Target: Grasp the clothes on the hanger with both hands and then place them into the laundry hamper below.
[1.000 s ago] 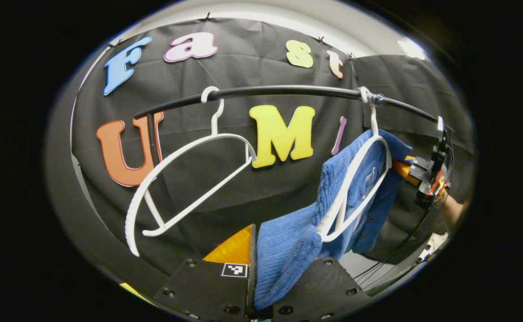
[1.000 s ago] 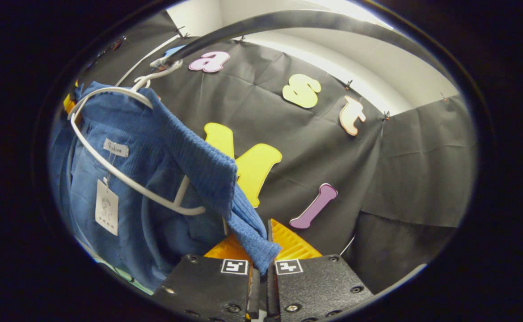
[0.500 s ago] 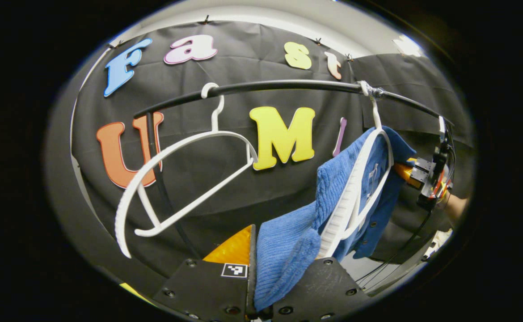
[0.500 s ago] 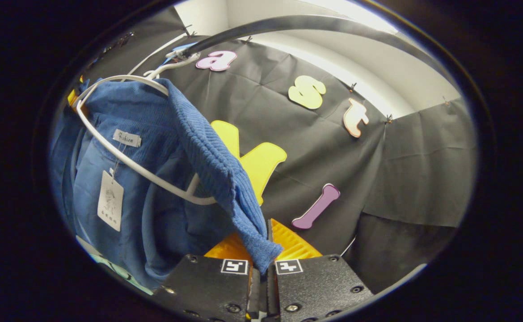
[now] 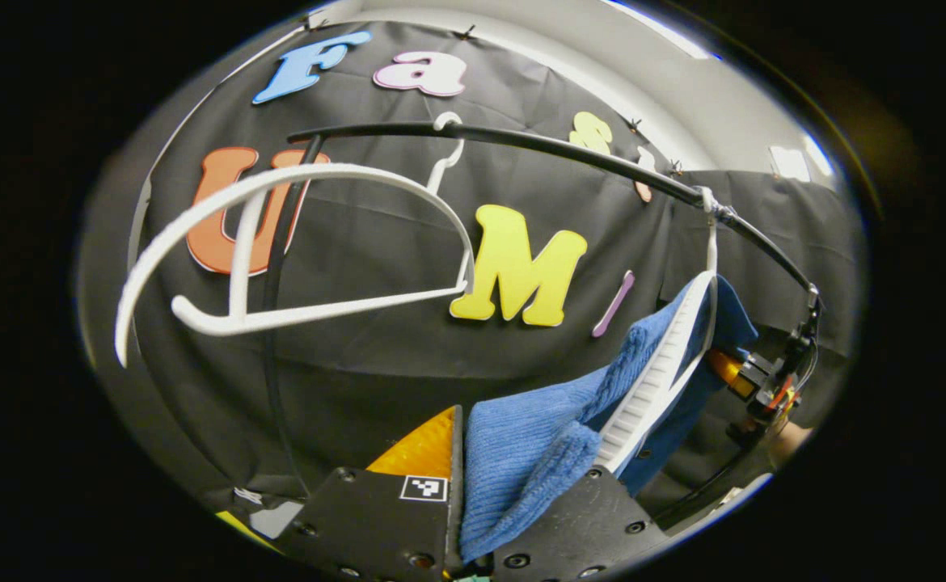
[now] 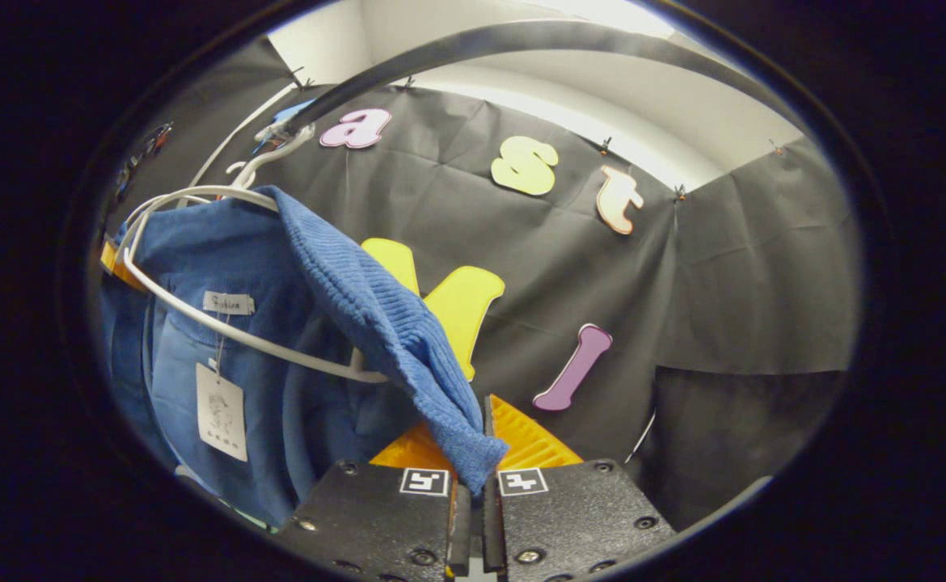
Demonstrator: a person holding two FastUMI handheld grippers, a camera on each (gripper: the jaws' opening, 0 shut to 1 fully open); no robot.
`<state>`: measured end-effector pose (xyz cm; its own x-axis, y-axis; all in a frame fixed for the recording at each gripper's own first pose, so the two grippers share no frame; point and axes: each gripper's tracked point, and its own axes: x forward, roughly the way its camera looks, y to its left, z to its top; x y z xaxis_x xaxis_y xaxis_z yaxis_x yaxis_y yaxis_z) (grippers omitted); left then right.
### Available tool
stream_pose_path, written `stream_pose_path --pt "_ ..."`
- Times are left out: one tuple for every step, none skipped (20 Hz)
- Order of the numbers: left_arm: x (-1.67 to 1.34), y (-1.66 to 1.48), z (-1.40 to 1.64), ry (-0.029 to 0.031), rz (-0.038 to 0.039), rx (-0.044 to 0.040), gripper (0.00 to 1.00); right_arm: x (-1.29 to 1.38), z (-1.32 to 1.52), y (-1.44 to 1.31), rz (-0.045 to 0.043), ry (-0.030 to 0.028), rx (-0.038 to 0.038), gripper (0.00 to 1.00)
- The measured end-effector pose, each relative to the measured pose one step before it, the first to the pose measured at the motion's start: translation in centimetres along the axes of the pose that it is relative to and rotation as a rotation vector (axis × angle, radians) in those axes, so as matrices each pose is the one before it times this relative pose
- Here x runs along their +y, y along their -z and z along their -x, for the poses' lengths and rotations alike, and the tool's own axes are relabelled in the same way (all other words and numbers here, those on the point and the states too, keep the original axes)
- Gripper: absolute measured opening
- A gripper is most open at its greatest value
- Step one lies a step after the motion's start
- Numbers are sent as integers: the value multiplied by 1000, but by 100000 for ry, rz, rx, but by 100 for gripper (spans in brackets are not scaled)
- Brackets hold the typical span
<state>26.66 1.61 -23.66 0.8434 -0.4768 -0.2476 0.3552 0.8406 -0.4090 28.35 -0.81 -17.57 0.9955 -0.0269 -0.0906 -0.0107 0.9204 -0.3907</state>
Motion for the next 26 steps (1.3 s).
stream_pose_path --pt "-74 251 -115 -598 492 -755 10 -192 91 -98 -744 784 -444 10" --pt "142 366 28 -1638 -1302 -307 10 32 73 -203 -1038 -1 -48 10" --pt "-39 181 -2 -1503 -1353 -1939 11 30 30 -89 -812 319 -135 10" --pt "-122 -50 46 -1642 -1216 -2190 10 -96 -111 -122 4 212 -163 10" --pt "43 -164 38 -1647 -1354 -2428 10 -474 -50 54 172 63 -49 10" --pt "-5 -25 84 -2065 -1146 -1688 10 32 20 -154 -63 -196 -161 10" --pt "112 -85 133 -2529 -2362 -448 10 173 15 -90 -390 -344 -124 10" --pt "381 -310 127 -3676 -2211 -2547 10 10 4 -92 -737 37 119 10" --pt "341 -362 236 -3803 -1319 -2361 10 -6 106 1 -1057 -409 194 10" --pt "81 -18 317 -2571 -1372 -1179 11 135 -49 -64 -651 189 -116 10" --pt "217 -127 35 -2413 -1721 -1677 10 -5 9 -33 24 -41 -399 9" --pt "94 -48 -34 -734 1234 -705 10 -12 26 -68 708 -127 -207 10" --pt "-320 83 24 2317 5188 75 10 -110 257 138 1 -43 300 9" --pt "246 103 320 -110 2145 235 9 -116 -93 16 -468 259 -11 10" --pt "-100 368 608 1412 -146 1490 10 -5 80 -138 70 22 -42 10" --pt "451 564 521 -585 -2069 2176 10 -312 6 166 418 852 397 10" --pt "-100 834 204 1134 -4259 3960 10 -134 -90 328 750 109 357 10" --pt "-203 646 534 781 -3708 2806 10 312 -85 254 -110 -794 1151 9" --pt "-120 -22 313 1180 -2084 988 10 -19 232 479 -34 -297 1041 10" --pt "-540 -61 119 832 -2594 1018 10 -124 238 185 66 477 465 10" --pt "-275 -133 -29 450 -2335 144 10 -477 80 0 -165 1108 -224 9" --pt "-59 -207 -93 -385 -1310 -347 10 -437 -145 -68 -459 1518 -540 9" --pt "-63 -74 66 -893 -1105 372 10 -366 -290 52 -704 1469 -77 9" --pt "-114 15 202 -1367 -619 -212 10 -1 -281 353 -393 720 1181 9" --pt "-287 -5 88 -1082 -1724 -265 10 130 -4 819 23 514 1823 9" --pt "-353 -36 -128 -1904 -2994 387 10 454 301 505 -227 -1064 2421 10"
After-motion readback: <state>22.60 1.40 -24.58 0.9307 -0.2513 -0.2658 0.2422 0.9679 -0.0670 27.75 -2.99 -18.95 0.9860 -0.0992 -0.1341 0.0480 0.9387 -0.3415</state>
